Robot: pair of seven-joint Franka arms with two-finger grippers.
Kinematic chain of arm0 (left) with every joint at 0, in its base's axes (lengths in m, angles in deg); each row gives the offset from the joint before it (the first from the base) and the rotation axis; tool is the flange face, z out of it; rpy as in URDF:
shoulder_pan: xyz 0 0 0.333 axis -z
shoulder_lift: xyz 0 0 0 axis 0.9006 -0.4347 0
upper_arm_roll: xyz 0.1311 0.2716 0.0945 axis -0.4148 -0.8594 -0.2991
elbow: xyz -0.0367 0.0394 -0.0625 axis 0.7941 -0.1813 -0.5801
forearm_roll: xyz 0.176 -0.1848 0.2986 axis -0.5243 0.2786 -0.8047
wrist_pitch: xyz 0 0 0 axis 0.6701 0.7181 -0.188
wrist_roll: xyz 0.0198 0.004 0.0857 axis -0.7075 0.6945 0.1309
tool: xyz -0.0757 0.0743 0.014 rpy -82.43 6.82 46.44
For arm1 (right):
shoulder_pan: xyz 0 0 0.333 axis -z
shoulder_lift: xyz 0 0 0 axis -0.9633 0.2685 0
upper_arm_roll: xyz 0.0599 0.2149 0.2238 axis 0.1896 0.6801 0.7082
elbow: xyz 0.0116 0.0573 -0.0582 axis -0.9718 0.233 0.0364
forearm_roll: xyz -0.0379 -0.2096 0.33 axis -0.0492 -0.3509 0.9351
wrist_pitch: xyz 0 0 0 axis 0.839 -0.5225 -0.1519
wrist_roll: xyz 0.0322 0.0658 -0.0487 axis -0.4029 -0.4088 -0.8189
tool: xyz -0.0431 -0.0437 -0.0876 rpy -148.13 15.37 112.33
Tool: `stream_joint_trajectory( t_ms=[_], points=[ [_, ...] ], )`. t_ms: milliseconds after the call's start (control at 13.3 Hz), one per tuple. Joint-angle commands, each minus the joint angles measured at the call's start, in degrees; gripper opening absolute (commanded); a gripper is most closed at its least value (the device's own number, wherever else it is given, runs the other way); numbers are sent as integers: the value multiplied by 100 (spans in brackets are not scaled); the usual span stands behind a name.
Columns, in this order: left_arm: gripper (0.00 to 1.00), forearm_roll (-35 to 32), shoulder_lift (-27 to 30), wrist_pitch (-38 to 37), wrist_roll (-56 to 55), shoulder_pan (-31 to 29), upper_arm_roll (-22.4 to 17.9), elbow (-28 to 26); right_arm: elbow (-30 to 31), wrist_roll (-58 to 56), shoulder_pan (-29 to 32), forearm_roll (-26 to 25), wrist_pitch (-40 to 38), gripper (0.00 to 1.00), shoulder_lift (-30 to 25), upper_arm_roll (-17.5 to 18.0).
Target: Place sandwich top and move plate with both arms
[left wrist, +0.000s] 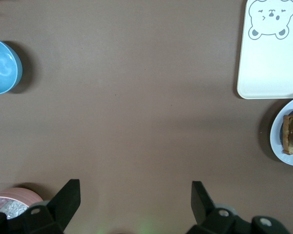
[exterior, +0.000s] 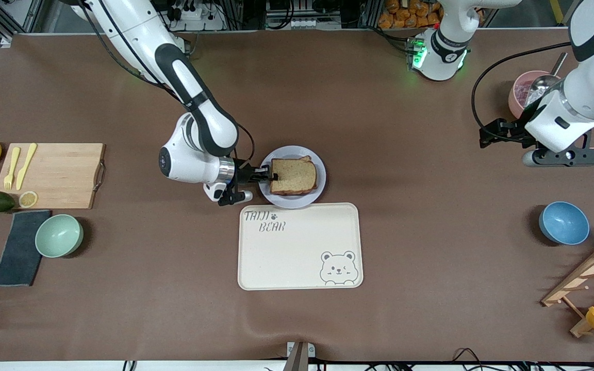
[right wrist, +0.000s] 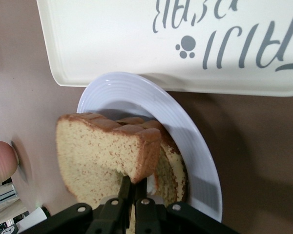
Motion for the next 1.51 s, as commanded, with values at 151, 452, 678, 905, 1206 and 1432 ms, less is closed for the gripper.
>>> stream_joint_trajectory(
  t_ms=[151, 452, 678, 905, 1206, 1432],
  points=[
    [100, 129, 31, -49, -76, -38, 9, 15, -22, 530, -116, 160, 71, 78, -15, -17],
    [100, 129, 31, -49, -67, -38, 9, 15, -49, 619, -90, 151, 54, 100, -68, -26],
    [100, 129, 31, -49, -58, -47, 1, 15, -49, 654, -37, 107, 10, 100, -138, -52],
    [100, 147, 23, -49, -49, -91, -35, 24, -31, 811, -28, 54, 1, 100, -314, -96],
    [100, 1043, -56, -23, 21, -732, -44, -151, -49, 1085, -19, -692, -165, 100, -578, -560],
    [100, 1558, -337, 13, 38, -890, -44, -195, -285, 1076, -28, -895, -797, 100, -587, -1140]
  ],
)
